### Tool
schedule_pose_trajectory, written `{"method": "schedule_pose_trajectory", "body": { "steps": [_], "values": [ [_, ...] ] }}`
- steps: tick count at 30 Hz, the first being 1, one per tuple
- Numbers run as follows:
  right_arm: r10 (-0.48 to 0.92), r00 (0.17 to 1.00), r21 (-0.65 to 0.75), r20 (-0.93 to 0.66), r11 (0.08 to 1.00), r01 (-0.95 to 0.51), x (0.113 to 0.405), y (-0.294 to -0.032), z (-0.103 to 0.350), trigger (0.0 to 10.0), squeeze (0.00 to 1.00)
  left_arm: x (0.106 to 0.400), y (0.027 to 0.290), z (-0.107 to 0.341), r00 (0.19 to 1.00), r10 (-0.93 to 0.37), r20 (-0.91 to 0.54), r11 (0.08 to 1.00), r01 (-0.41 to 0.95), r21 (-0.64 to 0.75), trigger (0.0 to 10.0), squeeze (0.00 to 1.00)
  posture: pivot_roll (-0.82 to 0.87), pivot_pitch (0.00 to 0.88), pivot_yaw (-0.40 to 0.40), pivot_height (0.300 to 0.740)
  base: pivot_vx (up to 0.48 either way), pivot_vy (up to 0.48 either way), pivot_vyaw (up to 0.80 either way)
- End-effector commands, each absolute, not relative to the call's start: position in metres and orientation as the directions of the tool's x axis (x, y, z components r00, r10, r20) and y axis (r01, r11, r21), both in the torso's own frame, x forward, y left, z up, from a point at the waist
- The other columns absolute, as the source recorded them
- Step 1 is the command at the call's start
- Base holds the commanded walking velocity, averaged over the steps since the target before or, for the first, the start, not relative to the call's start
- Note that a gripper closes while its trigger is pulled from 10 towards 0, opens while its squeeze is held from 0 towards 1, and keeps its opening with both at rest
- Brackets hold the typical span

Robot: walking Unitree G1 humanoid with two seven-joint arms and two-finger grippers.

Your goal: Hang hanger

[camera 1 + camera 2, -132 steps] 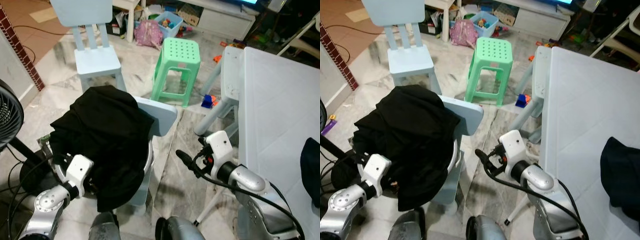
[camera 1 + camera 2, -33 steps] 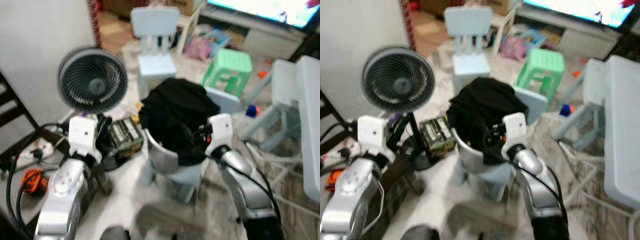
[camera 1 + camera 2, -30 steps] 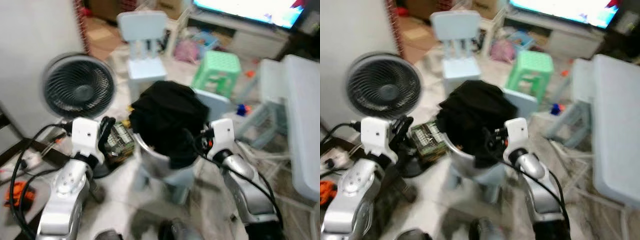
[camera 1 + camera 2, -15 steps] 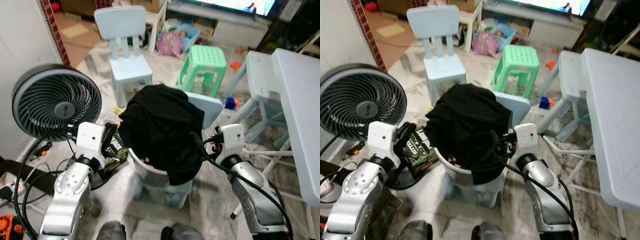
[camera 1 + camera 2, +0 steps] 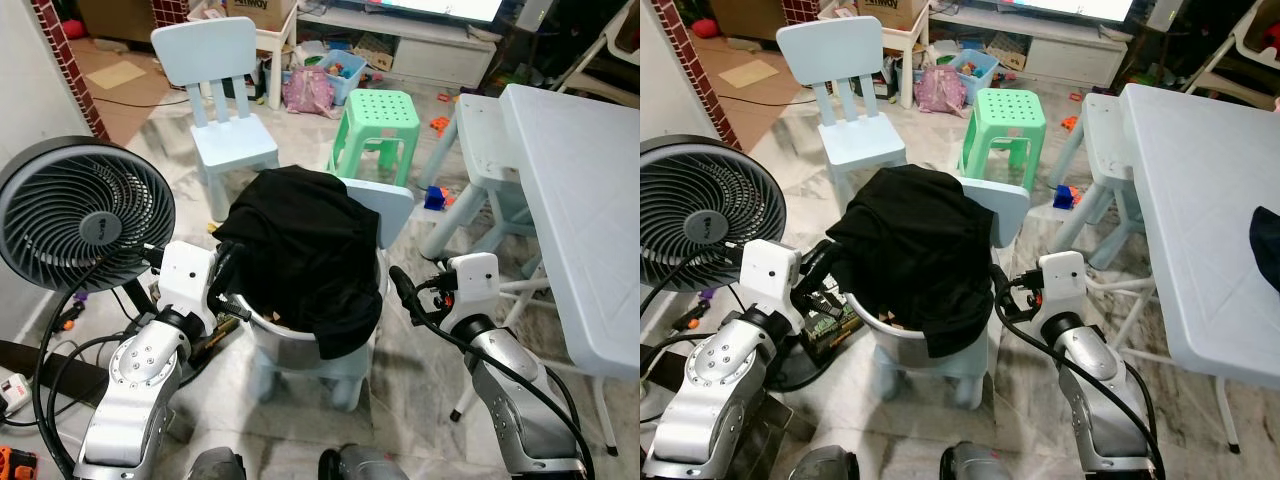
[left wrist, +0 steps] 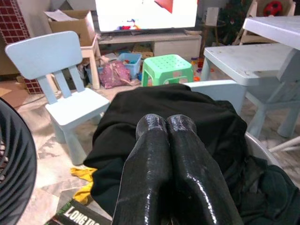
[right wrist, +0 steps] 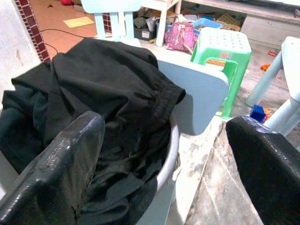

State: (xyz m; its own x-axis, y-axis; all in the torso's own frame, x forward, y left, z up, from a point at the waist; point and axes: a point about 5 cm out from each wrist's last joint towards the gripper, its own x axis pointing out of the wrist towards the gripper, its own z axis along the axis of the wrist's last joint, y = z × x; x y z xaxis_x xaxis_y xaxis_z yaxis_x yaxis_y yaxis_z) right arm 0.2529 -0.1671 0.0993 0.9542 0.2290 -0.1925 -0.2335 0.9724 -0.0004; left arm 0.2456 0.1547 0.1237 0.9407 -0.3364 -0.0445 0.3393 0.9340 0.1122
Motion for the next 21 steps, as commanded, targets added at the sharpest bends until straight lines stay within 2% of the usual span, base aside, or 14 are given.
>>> {"method": "schedule_pose_trajectory", "body": {
  "steps": [1, 11, 21],
  "values": [
    [0.214, 0.96, -0.011, -0.18, 0.976, -0.219, 0.2535, -0.1707, 0.1034, 10.0, 0.0, 0.2448, 0.1535, 0.1221, 0.938, -0.344, -0.047, 0.932, 0.347, 0.108, 10.0, 0.0, 0.05, 0.082, -0.084, 0.74, 0.386, 0.0, 0.0],
    [0.223, 0.959, -0.006, -0.177, 0.974, -0.227, 0.2546, -0.167, 0.1037, 10.0, 0.0, 0.2448, 0.1542, 0.1202, 0.948, -0.315, -0.054, 0.942, 0.319, 0.101, 10.0, 0.0, 0.05, 0.084, -0.085, 0.74, 0.38, 0.0, -0.17],
    [0.223, 0.957, -0.008, -0.184, 0.973, -0.229, 0.2539, -0.1667, 0.1021, 10.0, 0.0, 0.2424, 0.151, 0.1197, 0.947, -0.319, -0.049, 0.942, 0.322, 0.089, 10.0, 0.0, 0.05, 0.088, -0.086, 0.74, 0.0, 0.0, 0.0]
  ]
}}
